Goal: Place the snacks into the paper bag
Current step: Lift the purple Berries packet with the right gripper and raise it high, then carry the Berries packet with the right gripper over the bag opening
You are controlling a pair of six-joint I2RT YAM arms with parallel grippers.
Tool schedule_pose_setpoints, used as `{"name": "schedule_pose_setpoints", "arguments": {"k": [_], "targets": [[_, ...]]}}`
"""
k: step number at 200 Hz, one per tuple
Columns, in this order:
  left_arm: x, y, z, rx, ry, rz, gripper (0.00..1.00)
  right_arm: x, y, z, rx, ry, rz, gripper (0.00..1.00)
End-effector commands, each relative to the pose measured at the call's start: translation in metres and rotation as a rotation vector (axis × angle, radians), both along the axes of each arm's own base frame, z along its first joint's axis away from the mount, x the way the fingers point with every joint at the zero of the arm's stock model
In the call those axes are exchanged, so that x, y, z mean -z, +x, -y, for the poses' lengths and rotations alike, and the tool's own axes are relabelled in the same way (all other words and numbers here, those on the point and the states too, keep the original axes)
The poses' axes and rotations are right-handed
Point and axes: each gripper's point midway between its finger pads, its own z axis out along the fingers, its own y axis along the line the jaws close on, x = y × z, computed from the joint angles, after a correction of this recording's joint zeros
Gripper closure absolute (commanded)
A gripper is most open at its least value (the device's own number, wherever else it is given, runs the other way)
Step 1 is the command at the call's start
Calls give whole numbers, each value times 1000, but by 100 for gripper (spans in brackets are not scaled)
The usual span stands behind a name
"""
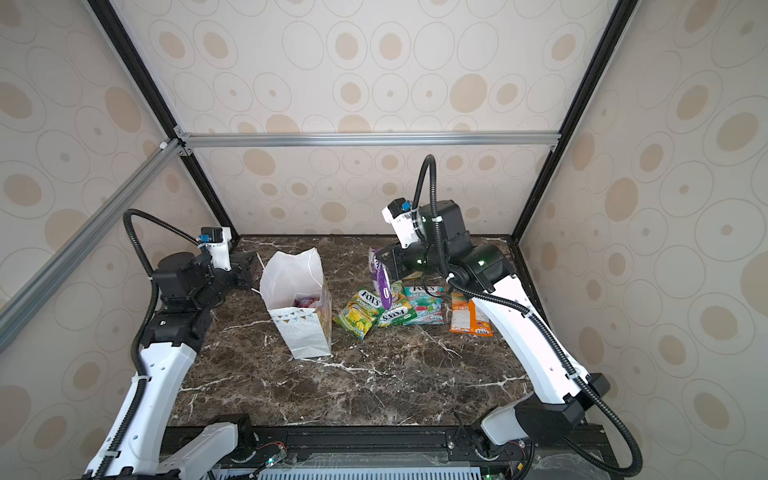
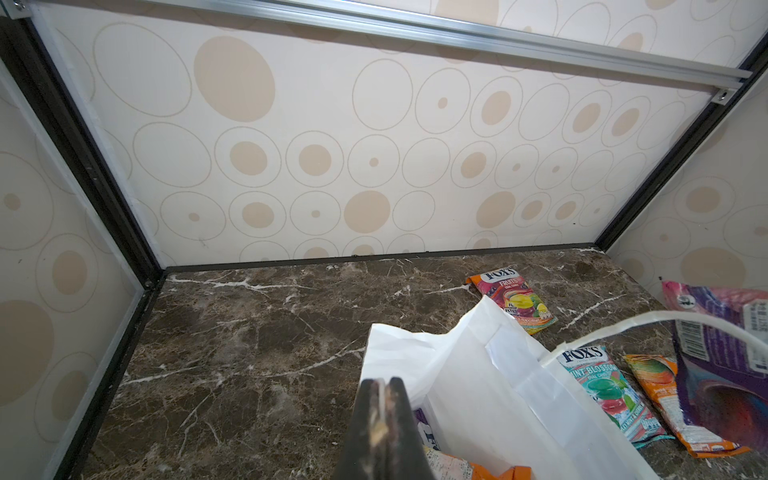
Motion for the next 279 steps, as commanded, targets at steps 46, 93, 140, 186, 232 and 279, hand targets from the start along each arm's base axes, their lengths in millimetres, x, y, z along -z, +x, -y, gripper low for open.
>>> {"name": "schedule_pose_setpoints", "arguments": {"k": [46, 93, 140, 186, 232, 279], "targets": [[-17, -5, 0, 2, -4, 54, 100, -48, -3, -25, -76, 21, 124, 100], [-17, -5, -1, -2, -2, 55, 100, -69, 3, -47, -111, 28, 174, 100], [-17, -5, 0, 1, -7, 56, 100, -101, 6, -60, -112, 76, 256, 100], [-18, -6, -1, -2, -8, 61, 100, -130, 9, -75, -127, 193, 320, 100], [-21, -7, 0, -1, -9, 74, 100, -158, 7, -94, -180, 318, 376, 100], [-19, -6, 0, 3, -9, 67, 100, -180, -2, -114, -240, 397, 438, 100]]}}
